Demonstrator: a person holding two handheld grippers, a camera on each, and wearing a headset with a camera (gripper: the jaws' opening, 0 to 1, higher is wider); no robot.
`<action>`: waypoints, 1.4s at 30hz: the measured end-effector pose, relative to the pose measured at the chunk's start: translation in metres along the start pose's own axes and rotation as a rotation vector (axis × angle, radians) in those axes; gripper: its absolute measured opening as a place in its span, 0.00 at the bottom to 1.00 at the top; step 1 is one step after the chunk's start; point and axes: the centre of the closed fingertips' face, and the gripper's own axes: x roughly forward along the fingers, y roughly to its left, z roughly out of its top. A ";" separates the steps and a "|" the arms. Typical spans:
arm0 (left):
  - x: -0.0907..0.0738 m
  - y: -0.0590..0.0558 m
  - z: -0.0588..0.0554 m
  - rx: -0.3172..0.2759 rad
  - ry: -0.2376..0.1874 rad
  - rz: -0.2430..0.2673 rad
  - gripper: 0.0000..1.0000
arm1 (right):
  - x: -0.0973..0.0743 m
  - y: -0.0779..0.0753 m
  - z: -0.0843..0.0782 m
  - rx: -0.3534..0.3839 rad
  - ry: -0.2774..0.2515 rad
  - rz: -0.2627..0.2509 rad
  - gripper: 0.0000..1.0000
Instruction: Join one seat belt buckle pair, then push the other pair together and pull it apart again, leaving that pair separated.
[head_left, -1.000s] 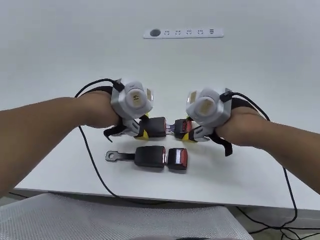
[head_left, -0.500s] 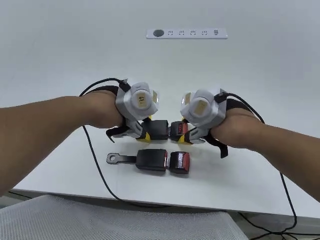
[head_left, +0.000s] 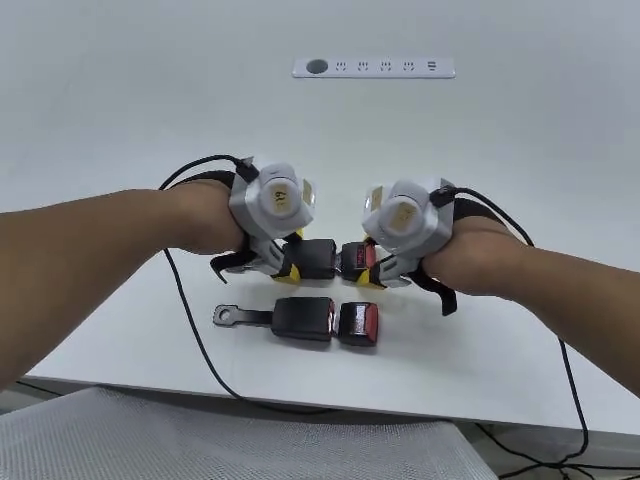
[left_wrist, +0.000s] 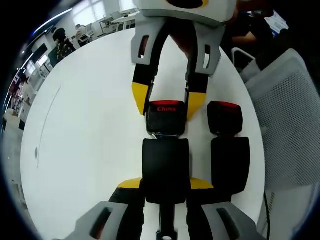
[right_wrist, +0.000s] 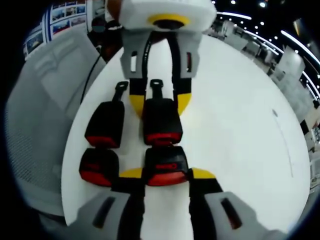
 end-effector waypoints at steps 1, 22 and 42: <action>0.000 0.000 0.000 0.001 0.001 0.000 0.32 | -0.001 0.000 -0.001 0.003 0.004 0.000 0.32; 0.003 -0.003 0.003 0.020 0.011 -0.007 0.32 | -0.032 -0.004 -0.057 0.018 0.056 -0.028 0.34; 0.003 -0.004 0.006 0.006 0.011 0.018 0.33 | -0.109 0.000 -0.165 0.090 0.171 -0.071 0.35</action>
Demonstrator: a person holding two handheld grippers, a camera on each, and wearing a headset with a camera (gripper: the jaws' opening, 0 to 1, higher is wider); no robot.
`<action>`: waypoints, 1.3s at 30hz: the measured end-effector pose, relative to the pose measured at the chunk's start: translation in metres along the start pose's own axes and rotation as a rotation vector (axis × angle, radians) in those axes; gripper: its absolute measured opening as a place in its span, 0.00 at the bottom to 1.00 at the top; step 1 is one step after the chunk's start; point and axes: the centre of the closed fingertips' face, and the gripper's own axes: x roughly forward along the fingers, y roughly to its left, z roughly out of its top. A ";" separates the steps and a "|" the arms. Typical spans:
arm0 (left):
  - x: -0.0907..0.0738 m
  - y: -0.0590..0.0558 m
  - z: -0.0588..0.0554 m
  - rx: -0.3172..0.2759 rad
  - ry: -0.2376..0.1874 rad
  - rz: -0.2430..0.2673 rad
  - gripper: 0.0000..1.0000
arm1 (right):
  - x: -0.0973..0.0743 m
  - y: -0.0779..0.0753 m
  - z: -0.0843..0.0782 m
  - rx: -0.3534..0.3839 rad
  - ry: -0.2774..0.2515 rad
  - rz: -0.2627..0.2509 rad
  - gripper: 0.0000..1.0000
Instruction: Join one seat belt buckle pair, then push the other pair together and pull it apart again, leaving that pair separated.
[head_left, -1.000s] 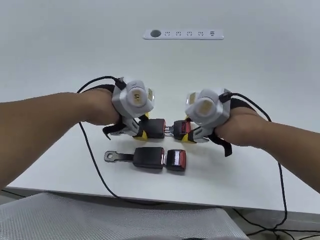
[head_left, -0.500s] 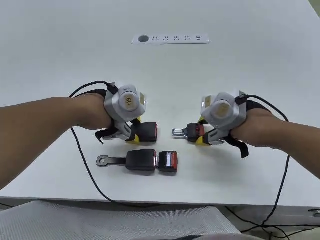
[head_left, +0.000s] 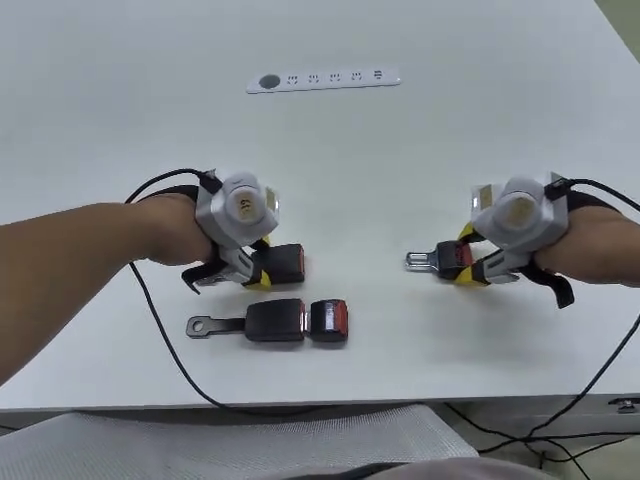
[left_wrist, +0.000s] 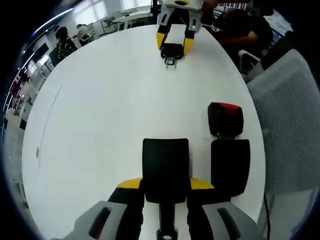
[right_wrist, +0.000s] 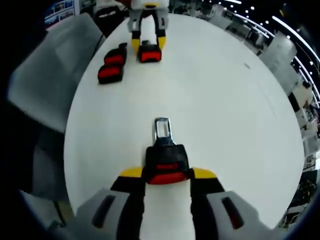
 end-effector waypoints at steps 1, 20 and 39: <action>0.000 -0.001 0.001 0.011 -0.003 0.002 0.33 | -0.001 0.000 -0.002 0.010 0.001 0.003 0.35; -0.007 0.007 -0.004 0.013 -0.029 0.091 0.42 | -0.008 -0.008 -0.003 0.101 -0.033 -0.123 0.60; -0.095 -0.041 -0.032 -0.225 -0.268 0.275 0.76 | -0.060 0.051 0.028 0.284 -0.276 -0.168 0.78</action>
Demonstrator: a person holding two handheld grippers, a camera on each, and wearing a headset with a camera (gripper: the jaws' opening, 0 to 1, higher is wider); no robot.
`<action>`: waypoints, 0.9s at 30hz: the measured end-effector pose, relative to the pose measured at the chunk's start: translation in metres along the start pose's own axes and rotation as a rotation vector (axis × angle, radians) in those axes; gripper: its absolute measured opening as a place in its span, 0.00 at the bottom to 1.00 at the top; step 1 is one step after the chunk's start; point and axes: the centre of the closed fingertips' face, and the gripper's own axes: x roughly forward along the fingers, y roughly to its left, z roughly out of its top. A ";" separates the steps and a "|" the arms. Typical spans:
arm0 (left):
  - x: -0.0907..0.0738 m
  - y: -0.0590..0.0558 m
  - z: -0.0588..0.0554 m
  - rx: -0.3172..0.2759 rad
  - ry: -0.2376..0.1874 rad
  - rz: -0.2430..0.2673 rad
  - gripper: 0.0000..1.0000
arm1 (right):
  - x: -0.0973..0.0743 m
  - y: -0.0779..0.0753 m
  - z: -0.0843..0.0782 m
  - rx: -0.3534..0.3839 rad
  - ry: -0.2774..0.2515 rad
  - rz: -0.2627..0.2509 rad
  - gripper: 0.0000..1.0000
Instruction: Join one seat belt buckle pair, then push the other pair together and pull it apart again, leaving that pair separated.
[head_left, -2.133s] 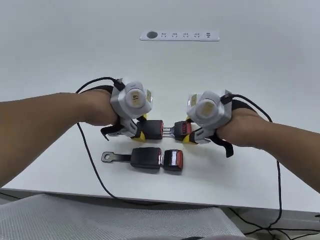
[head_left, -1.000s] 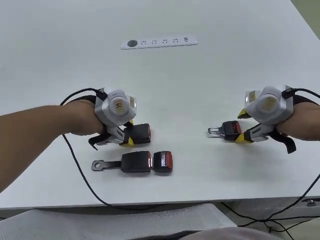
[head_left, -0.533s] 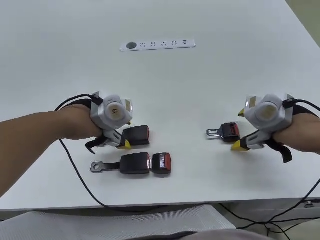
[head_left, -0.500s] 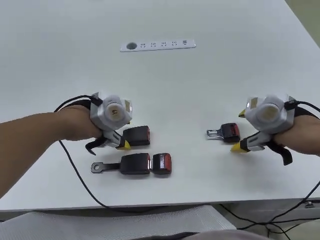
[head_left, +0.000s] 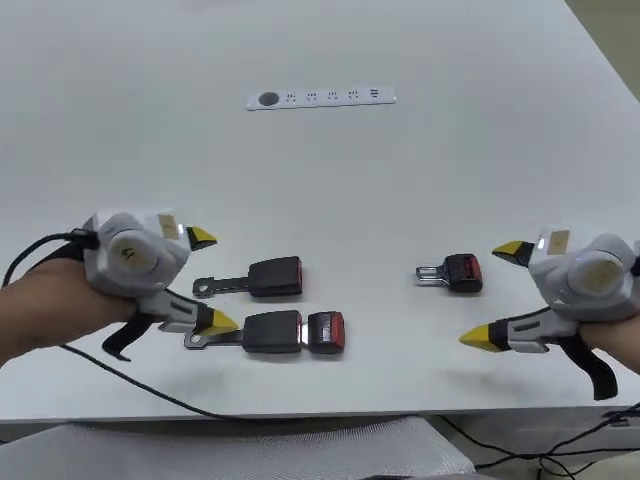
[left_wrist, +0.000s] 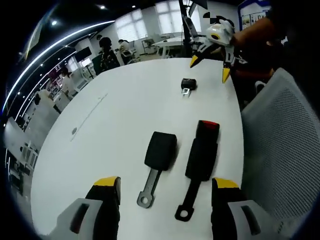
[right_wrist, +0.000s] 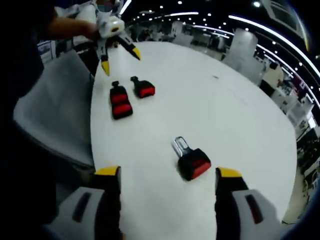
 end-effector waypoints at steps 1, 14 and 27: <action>-0.007 -0.002 -0.004 -0.018 -0.008 0.013 0.78 | -0.006 0.000 0.002 0.022 -0.019 -0.013 0.79; -0.052 -0.007 -0.032 -0.157 -0.076 0.130 1.00 | -0.032 0.007 -0.004 0.120 -0.080 -0.079 1.00; -0.055 -0.022 -0.047 -0.196 -0.052 0.135 1.00 | -0.031 0.016 -0.002 0.153 -0.095 -0.094 1.00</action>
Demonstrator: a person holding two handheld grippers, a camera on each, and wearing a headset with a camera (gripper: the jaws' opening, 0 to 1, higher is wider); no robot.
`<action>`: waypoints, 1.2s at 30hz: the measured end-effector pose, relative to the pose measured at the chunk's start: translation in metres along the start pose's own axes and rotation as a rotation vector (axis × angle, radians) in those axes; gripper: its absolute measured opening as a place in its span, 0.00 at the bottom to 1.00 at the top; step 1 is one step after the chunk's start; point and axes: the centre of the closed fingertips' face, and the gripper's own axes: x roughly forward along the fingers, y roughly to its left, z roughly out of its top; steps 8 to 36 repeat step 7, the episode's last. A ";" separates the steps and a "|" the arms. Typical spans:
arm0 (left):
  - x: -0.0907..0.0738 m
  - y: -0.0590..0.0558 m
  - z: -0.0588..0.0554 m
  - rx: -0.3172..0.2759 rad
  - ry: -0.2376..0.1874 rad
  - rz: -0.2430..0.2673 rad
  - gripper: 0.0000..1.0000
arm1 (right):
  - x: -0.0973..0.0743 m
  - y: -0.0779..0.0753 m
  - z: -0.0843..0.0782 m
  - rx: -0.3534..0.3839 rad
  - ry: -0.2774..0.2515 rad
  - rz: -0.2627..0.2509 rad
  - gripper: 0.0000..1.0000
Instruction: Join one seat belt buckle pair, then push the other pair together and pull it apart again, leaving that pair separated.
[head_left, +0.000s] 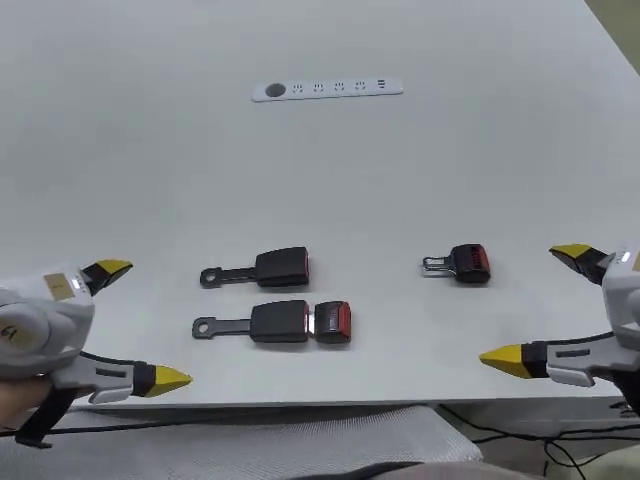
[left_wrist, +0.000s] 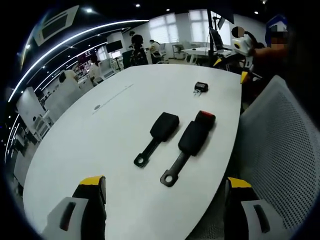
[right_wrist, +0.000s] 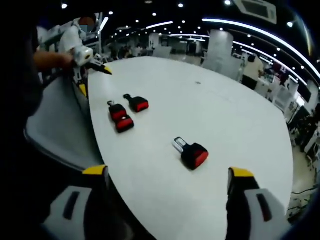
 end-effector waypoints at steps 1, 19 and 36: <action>0.000 0.000 0.000 0.001 0.000 0.001 1.00 | 0.000 0.001 -0.001 0.005 0.001 0.001 1.00; -0.001 -0.001 0.000 -0.004 -0.003 0.010 1.00 | -0.003 0.005 -0.005 0.028 -0.008 -0.004 1.00; -0.001 -0.001 0.000 -0.004 -0.003 0.010 1.00 | -0.003 0.005 -0.005 0.028 -0.008 -0.004 1.00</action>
